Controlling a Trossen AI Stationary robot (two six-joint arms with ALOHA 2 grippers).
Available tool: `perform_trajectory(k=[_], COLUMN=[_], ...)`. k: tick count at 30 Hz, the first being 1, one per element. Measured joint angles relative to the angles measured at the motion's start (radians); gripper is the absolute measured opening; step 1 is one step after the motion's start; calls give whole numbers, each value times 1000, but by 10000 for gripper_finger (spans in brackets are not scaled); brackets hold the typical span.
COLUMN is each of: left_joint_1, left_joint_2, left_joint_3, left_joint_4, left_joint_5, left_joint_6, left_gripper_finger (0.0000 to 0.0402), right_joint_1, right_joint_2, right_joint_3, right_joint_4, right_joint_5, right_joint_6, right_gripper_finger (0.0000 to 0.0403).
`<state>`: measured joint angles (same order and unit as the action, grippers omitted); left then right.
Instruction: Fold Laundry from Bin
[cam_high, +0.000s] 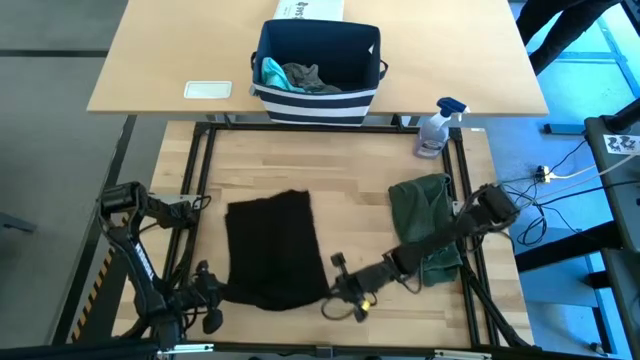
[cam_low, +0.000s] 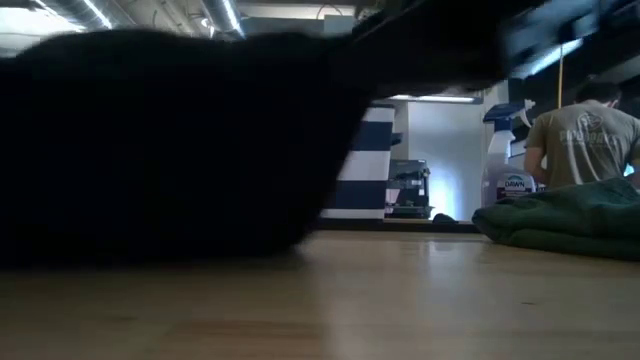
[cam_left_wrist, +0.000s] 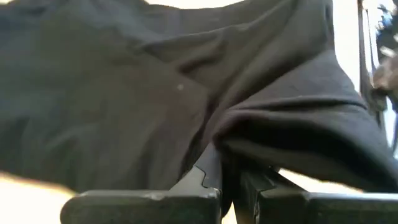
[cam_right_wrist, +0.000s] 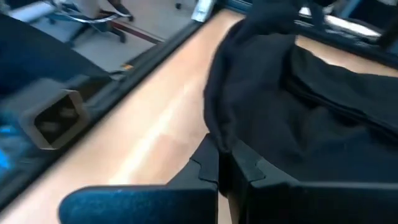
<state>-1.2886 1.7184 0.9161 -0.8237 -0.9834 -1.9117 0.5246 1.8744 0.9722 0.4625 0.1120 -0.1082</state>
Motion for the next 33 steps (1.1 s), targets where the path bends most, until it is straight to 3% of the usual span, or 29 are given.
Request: perform_trajectory(k=[8,13,16,22,26,33], left_joint_1=[124,177,185,153,133,130], left_joint_2=[0,-10,-44,-161,-231,-330], left_joint_3=[0,0,0,1,-30,-195], left_joint_4=[305,400,386,348,293,317], left_joint_5=[159,176,154,4,-66,-85], left_joint_6=[410,604,637,688,630,434], left_gripper_finger=[4,4,4,4,4,4], right_joint_1=[98,111,96,60,25,-42], right_joint_2=[0,0,-8,-70,-98,-102], right_joint_3=[0,10,15,16,17,10], right_joint_4=[4,5,10,13,12,13], right_joint_5=[19,77,110,184,191,191], right_joint_6=[109,108,80,16,-2,41], right_gripper_finger=[2,2,2,2,2,2])
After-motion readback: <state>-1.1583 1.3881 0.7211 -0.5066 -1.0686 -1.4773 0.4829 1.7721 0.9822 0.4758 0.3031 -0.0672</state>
